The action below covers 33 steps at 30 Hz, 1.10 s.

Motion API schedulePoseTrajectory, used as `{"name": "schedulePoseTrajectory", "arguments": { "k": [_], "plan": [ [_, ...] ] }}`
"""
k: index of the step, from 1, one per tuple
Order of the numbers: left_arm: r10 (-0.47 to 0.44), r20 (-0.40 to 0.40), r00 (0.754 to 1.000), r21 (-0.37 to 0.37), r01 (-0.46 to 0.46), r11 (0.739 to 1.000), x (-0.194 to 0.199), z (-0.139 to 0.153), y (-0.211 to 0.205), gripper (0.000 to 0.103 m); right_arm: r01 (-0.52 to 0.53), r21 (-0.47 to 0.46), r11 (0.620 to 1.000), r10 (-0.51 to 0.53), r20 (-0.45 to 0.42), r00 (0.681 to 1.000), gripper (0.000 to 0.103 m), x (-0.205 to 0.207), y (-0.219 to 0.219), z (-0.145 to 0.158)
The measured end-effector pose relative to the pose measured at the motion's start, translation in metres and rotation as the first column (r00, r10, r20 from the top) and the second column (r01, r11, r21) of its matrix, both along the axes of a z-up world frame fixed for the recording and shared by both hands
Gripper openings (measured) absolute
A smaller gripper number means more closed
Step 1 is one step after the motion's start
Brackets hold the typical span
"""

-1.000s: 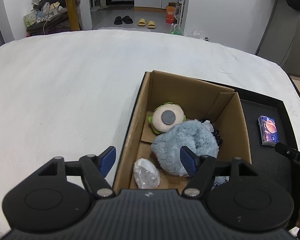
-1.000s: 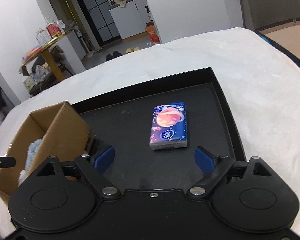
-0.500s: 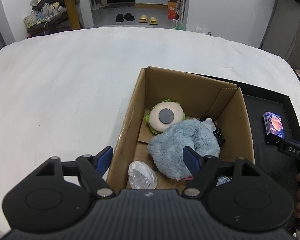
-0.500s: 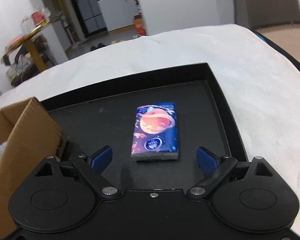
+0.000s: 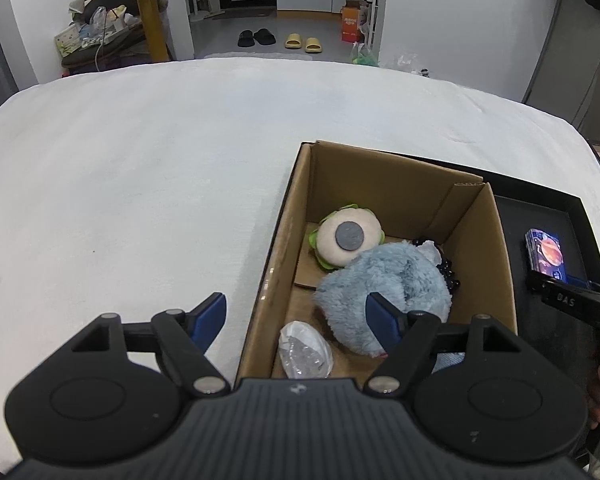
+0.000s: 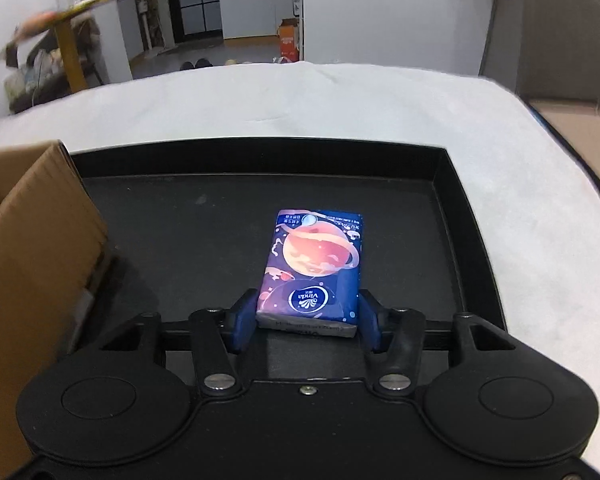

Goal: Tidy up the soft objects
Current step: 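Close the right tool on the blue tissue pack and lift it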

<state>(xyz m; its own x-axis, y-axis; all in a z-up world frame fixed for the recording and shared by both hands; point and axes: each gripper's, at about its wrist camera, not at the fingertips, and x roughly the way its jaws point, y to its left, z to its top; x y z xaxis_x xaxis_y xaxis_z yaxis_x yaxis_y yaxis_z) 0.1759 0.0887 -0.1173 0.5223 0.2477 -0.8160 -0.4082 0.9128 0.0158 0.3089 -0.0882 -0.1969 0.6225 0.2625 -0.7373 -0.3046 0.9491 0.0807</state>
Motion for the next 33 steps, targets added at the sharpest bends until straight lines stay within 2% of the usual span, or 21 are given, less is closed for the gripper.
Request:
{"name": "schedulePoseTrajectory", "arguments": {
  "k": [12,17,29,33],
  "plan": [
    [0.017,0.010,1.000,-0.010,-0.017,1.000,-0.008,0.005,0.008,0.075,0.022,0.027,0.999,-0.020,-0.058,0.998,0.050,-0.028,0.003,0.023],
    [0.008,0.017,1.000,-0.009,-0.008,1.000,-0.011,0.006,0.010,0.075,0.012,0.061,0.998,-0.009,-0.052,0.999,0.050,-0.033,0.007,0.037],
    [-0.028,0.029,0.999,-0.038,0.029,0.999,-0.017,0.009,0.013,0.075,-0.053,0.105,0.993,0.049,0.032,0.998,0.050,-0.041,0.030,0.075],
    [-0.037,0.037,0.999,-0.050,0.038,0.998,-0.020,0.010,0.017,0.072,-0.069,0.185,0.980,0.069,0.006,0.998,0.050,-0.040,0.035,0.090]
  ]
}}
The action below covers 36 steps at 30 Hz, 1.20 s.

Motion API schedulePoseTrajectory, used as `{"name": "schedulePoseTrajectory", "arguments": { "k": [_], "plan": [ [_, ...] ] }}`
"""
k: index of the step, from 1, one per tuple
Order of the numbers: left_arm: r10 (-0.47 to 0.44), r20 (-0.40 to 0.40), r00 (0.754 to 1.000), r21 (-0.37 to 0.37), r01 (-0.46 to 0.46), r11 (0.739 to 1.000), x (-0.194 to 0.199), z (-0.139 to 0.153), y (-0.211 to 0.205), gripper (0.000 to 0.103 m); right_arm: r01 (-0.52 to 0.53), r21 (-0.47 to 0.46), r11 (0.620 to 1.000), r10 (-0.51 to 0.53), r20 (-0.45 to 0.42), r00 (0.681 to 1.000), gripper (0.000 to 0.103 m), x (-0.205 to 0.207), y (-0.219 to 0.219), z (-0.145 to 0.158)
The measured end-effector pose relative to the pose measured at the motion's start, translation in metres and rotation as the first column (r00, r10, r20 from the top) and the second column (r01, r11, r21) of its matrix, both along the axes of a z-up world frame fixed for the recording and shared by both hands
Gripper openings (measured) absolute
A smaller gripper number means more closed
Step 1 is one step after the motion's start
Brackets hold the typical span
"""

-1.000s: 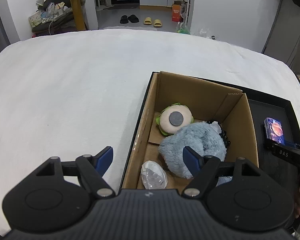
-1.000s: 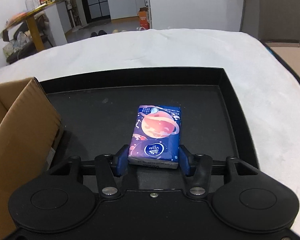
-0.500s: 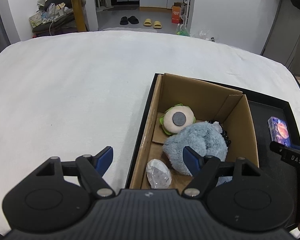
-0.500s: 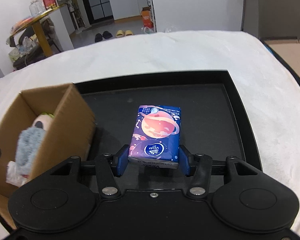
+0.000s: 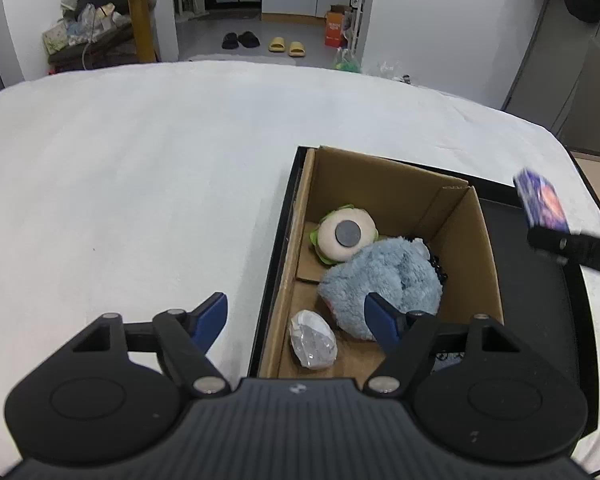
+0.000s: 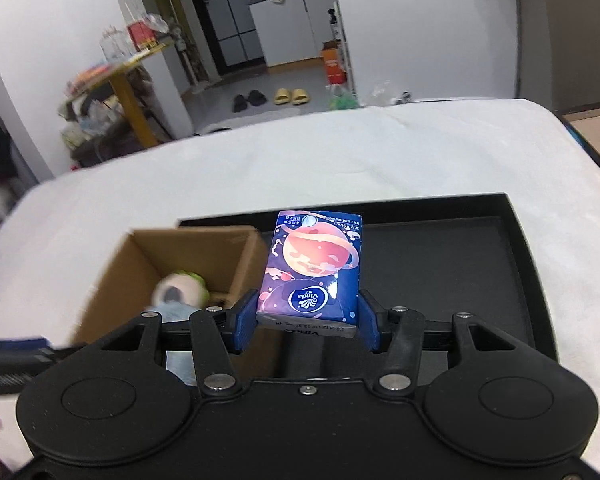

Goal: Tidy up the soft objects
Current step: 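Close the right tool on the blue tissue pack and lift it, then carry the tissue pack with the right tool and lower it into the box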

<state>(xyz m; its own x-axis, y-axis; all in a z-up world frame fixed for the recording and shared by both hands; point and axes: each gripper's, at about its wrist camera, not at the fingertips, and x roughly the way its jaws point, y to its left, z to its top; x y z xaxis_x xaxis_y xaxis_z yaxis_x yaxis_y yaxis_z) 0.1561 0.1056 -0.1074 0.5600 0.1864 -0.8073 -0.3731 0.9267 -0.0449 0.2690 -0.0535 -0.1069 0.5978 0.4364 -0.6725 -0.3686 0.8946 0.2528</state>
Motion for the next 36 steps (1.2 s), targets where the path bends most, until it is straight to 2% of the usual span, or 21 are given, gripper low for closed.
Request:
{"name": "schedulePoseTrajectory", "arguments": {
  "k": [3,5,7,10,15,17,20,28,36],
  "plan": [
    [-0.004,-0.004,1.000,-0.037,0.003,0.999,0.000,-0.001,0.005,0.069,-0.021,0.018,1.000,0.021,0.015,1.000,0.050,0.000,0.006,0.013],
    [-0.002,0.007,1.000,-0.054,0.002,0.999,-0.002,-0.001,0.008,0.060,-0.031,0.028,0.999,0.031,0.017,0.999,0.050,0.001,0.011,0.020],
    [-0.008,0.008,1.000,-0.040,0.009,0.999,-0.002,-0.003,0.008,0.051,-0.042,0.029,0.999,0.041,0.026,0.999,0.050,0.000,0.015,0.025],
    [-0.014,-0.008,1.000,-0.085,0.014,0.996,-0.002,-0.009,0.013,0.037,-0.057,0.030,0.998,0.056,0.032,0.998,0.050,-0.001,0.024,0.031],
    [-0.015,-0.028,0.999,-0.129,0.012,0.992,-0.004,-0.020,0.019,0.022,-0.089,0.021,0.996,0.088,0.032,0.996,0.051,-0.004,0.036,0.034],
    [-0.016,-0.028,0.999,-0.120,0.013,0.993,-0.005,-0.022,0.019,0.015,-0.097,0.011,0.995,0.097,0.034,0.995,0.051,-0.006,0.042,0.035],
    [0.002,-0.027,1.000,-0.128,-0.006,0.992,-0.006,-0.024,0.024,0.011,-0.105,-0.002,0.994,0.105,0.029,0.994,0.051,-0.007,0.049,0.034],
    [0.010,-0.026,1.000,-0.178,-0.015,0.984,-0.007,-0.028,0.033,0.012,-0.134,-0.033,0.990,0.134,0.001,0.991,0.051,-0.008,0.071,0.030],
    [-0.002,-0.016,1.000,-0.230,-0.002,0.973,-0.010,-0.029,0.038,0.012,-0.209,-0.067,0.976,0.207,-0.031,0.978,0.051,-0.020,0.096,0.029]
  ]
}}
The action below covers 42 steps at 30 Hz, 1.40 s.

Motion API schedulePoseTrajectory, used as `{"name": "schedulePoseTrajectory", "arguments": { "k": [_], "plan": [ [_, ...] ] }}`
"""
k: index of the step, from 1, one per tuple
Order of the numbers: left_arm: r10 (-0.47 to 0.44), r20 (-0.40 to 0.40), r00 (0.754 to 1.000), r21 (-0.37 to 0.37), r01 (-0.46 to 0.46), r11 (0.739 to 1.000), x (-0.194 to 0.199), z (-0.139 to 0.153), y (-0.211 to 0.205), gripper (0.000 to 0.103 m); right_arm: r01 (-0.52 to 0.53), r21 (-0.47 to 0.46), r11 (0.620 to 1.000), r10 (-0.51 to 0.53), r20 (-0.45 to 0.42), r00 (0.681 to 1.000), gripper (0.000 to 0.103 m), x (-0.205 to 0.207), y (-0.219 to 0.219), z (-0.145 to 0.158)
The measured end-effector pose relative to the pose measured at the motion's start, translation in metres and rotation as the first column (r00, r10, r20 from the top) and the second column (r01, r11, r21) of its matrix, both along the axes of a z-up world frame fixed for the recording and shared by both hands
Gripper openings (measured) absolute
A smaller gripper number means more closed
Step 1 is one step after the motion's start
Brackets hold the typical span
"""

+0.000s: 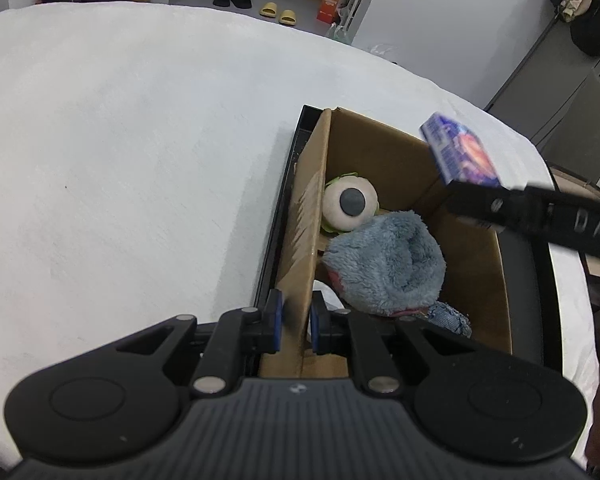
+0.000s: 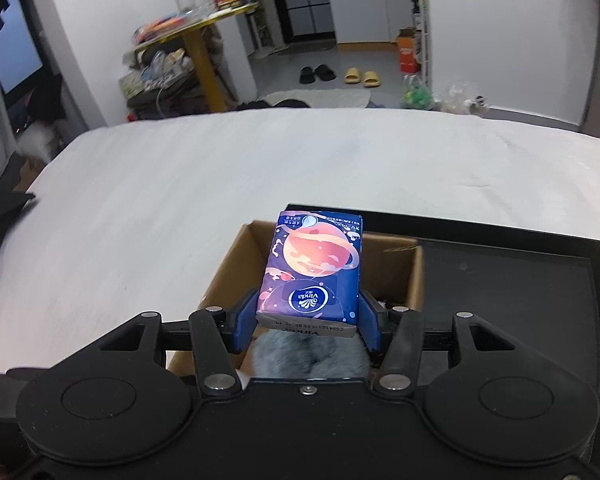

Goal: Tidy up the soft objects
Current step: 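Carry the tissue pack with the right tool and lower it into the box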

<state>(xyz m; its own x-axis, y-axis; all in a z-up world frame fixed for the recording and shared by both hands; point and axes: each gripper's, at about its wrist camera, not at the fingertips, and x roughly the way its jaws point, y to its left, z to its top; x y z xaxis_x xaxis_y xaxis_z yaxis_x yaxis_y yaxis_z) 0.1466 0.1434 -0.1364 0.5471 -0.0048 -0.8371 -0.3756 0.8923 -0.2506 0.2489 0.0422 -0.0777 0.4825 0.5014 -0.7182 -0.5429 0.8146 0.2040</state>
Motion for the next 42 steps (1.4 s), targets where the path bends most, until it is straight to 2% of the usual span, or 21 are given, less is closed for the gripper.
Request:
{"name": "schedulePoseTrajectory", "arguments": {
  "k": [7,17,27,35,42],
  "plan": [
    [-0.005,0.012,1.000,-0.032,0.005,0.999,-0.003,-0.001,0.006,0.013,-0.040,-0.061,0.997,0.038,-0.034,0.999,0.051,-0.015,0.009,-0.006],
    [0.001,0.010,1.000,-0.043,0.000,0.999,-0.004,0.000,0.009,0.015,-0.020,-0.002,1.000,0.020,-0.088,0.996,0.053,-0.015,-0.002,-0.005],
    [0.006,-0.022,1.000,0.024,-0.006,1.000,0.000,0.005,-0.002,0.016,-0.025,0.016,1.000,0.026,-0.110,0.994,0.055,-0.019,-0.026,-0.001],
    [-0.017,-0.045,0.999,0.072,0.020,0.997,0.000,0.024,-0.011,0.042,-0.032,0.008,0.999,0.032,-0.147,0.989,0.061,-0.019,-0.046,0.005],
    [-0.066,-0.048,0.997,0.119,0.072,0.990,-0.010,0.052,-0.026,0.052,0.006,0.008,1.000,-0.005,-0.154,0.988,0.068,-0.023,-0.071,0.020]
  ]
}}
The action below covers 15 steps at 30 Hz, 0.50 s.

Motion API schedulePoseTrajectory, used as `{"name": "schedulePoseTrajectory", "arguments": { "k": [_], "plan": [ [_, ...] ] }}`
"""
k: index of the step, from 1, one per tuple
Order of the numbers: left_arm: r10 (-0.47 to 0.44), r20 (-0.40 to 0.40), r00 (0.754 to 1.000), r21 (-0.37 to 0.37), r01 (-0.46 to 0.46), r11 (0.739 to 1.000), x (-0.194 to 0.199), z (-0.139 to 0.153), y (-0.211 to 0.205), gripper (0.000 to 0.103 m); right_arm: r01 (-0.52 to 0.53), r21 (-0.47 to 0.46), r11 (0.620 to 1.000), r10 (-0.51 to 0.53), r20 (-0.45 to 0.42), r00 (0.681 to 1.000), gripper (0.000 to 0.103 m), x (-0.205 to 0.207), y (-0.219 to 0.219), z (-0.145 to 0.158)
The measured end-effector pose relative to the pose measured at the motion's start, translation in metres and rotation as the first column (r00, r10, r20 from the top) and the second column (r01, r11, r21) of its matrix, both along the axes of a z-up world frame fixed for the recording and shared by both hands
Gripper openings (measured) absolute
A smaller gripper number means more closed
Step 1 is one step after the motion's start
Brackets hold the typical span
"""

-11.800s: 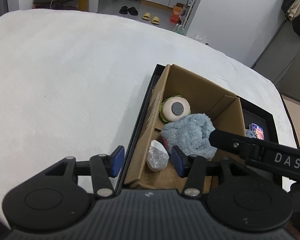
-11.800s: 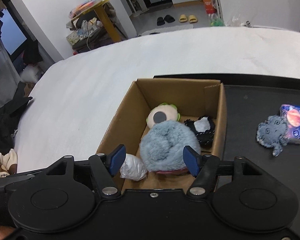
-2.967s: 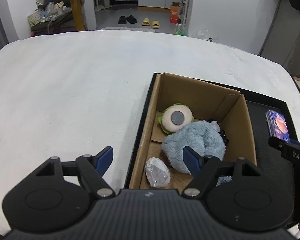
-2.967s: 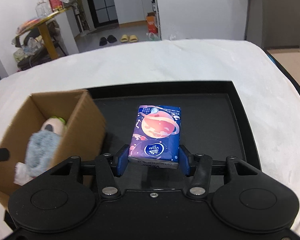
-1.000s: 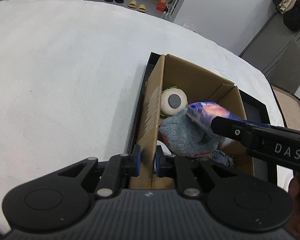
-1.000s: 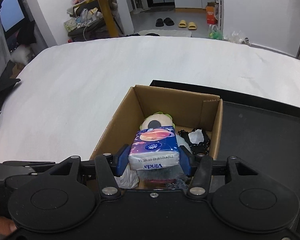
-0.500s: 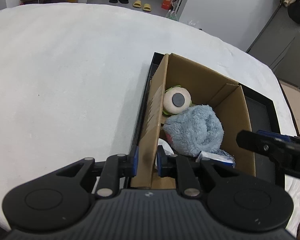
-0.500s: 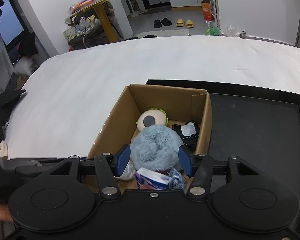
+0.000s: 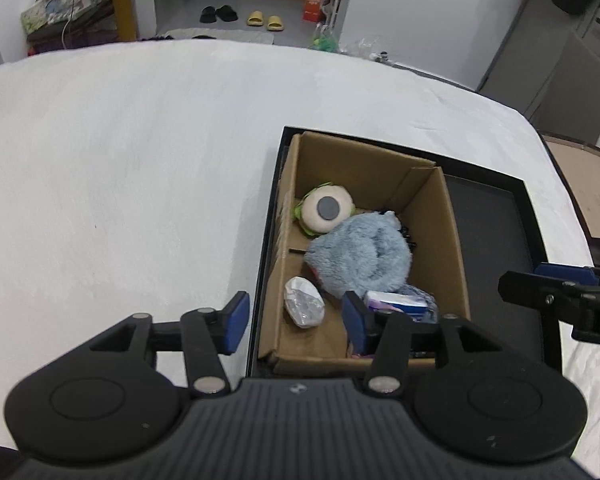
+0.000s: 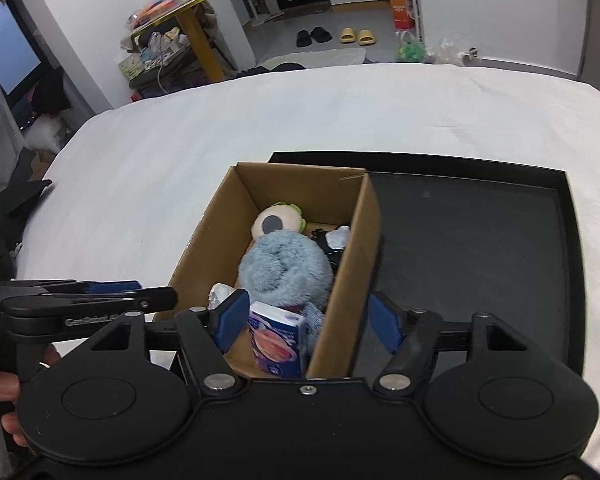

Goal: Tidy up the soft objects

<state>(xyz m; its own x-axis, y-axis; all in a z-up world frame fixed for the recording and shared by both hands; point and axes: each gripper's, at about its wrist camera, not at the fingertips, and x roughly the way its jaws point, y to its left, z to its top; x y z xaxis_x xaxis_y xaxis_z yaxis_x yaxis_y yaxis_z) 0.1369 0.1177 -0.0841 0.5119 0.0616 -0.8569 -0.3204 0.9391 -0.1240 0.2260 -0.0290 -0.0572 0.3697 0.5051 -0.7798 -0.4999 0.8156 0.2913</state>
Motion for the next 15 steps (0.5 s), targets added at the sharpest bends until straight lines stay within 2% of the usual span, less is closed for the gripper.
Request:
{"name": "schedulePoseTrajectory", "arguments": {
  "k": [3,7,11,13,15],
  "plan": [
    [-0.008,0.011,1.000,0.008,0.008,1.000,-0.007,0.013,-0.004,0.059,0.015,-0.006,1.000,-0.015,0.013,1.000,0.073,-0.004,-0.010,0.008],
    [-0.001,0.018,1.000,0.006,0.001,1.000,-0.014,0.030,-0.009,0.071,0.037,-0.004,0.999,-0.037,0.039,0.999,0.088,-0.010,-0.024,0.025],
    [-0.036,0.012,0.999,-0.010,0.036,0.999,-0.023,0.049,-0.019,0.085,0.045,-0.007,0.999,-0.044,0.035,0.998,0.094,-0.016,-0.039,0.040],
    [-0.053,0.018,0.998,-0.019,0.053,0.998,-0.029,0.062,-0.025,0.090,0.049,-0.020,0.999,-0.047,0.057,0.997,0.098,-0.021,-0.045,0.048],
    [-0.059,0.034,0.998,0.008,0.059,0.998,-0.037,0.074,-0.030,0.092,0.047,-0.023,0.999,-0.046,0.071,0.996,0.099,-0.027,-0.051,0.057]
  ]
}}
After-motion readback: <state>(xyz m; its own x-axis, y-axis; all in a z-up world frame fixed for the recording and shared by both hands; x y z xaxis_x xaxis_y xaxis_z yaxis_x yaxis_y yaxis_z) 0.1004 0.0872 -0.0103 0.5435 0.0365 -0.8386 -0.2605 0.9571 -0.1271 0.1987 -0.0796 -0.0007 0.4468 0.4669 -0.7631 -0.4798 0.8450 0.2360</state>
